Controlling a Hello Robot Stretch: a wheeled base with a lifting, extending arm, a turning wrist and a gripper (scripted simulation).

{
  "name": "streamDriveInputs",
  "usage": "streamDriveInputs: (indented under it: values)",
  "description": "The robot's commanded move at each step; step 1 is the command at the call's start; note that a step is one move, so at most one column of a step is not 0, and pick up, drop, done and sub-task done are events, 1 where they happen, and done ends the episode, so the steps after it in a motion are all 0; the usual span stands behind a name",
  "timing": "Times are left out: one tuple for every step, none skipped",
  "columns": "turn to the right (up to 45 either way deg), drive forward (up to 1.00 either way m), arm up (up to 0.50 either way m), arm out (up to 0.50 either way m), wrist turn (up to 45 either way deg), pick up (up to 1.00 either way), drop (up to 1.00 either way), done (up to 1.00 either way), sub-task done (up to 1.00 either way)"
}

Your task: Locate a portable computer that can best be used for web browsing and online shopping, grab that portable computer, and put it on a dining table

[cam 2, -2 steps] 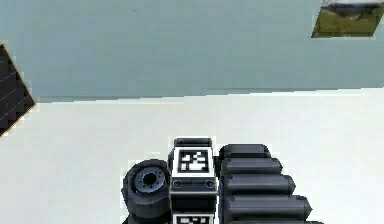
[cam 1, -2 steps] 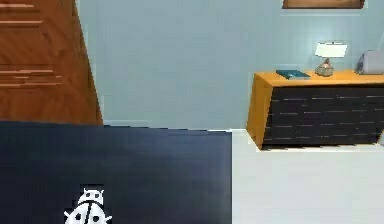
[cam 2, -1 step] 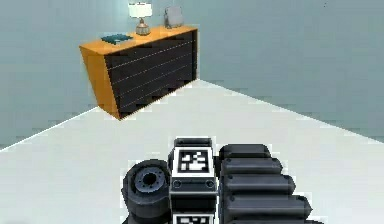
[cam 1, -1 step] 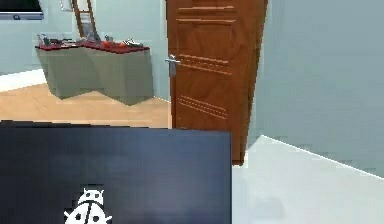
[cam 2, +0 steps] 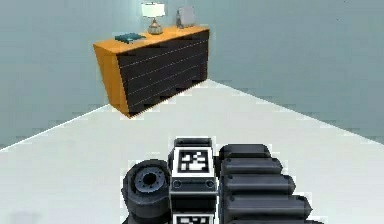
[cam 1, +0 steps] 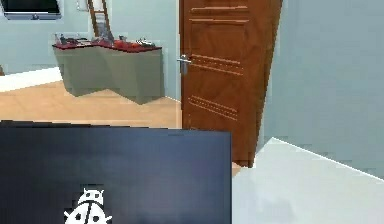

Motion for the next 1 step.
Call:
streamDriveInputs:
  values:
    - [0.0, 0.50, 0.00, 0.00, 0.0, 0.00, 0.00, 0.00, 0.00]
